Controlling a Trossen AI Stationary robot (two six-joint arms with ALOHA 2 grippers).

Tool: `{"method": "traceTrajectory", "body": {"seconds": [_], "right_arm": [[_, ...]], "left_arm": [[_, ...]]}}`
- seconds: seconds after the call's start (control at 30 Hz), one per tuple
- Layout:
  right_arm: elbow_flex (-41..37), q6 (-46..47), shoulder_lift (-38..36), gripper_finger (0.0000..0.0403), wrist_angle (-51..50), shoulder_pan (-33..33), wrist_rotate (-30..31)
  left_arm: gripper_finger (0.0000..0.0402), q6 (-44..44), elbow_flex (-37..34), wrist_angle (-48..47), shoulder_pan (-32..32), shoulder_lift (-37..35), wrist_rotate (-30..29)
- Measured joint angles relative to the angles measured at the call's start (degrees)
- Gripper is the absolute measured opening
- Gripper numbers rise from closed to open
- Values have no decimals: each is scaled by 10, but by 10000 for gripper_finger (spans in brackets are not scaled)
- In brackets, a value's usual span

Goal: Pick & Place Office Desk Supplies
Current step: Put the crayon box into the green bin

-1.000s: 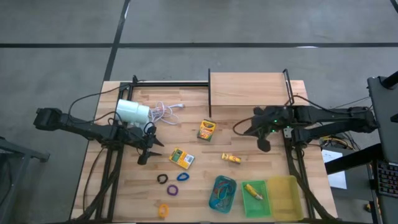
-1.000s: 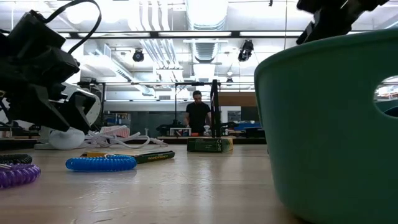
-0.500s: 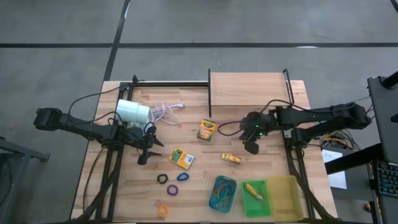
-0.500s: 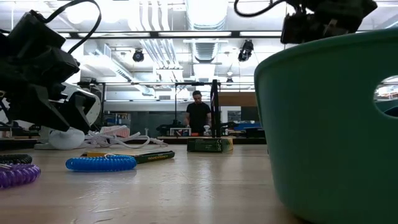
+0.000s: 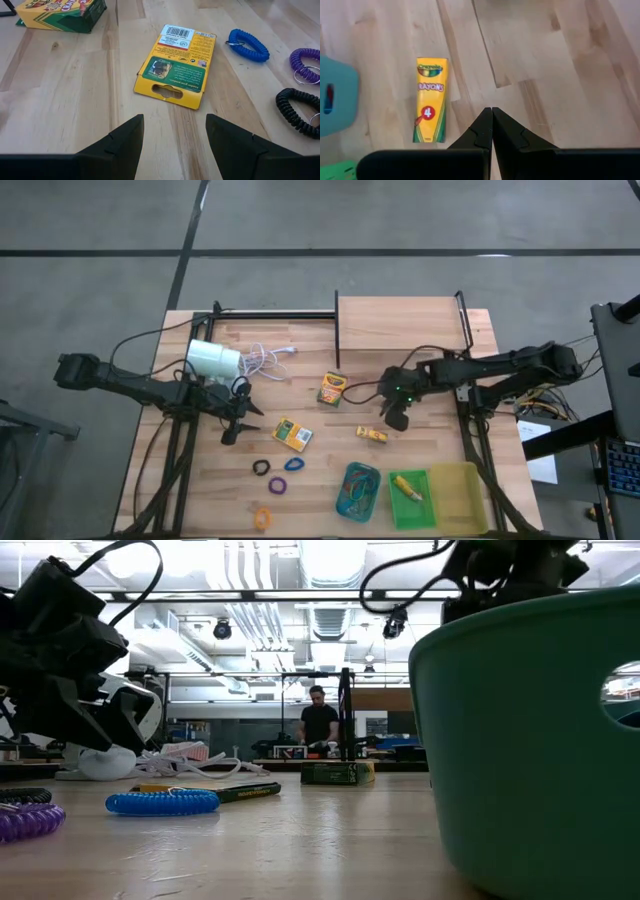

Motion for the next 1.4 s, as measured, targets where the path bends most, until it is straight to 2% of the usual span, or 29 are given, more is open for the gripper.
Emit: {"method": "traceTrajectory", "body": {"seconds": [0.17,0.37,0.57,0.97,1.4], "right_arm": [[0,15,33,8,8,0,-5],[0,39,55,9,38,0,-76],[-1,106,44,30,80,1,-76],[-1,109,34,116,89,88,61],[-3,111,34,174,100,180,118]], "left_arm": [[216,0,0,0,0,0,0],[216,0,0,0,0,0,0],[216,0,0,0,0,0,0],[216,0,0,0,0,0,0],[216,0,0,0,0,0,0]]}}
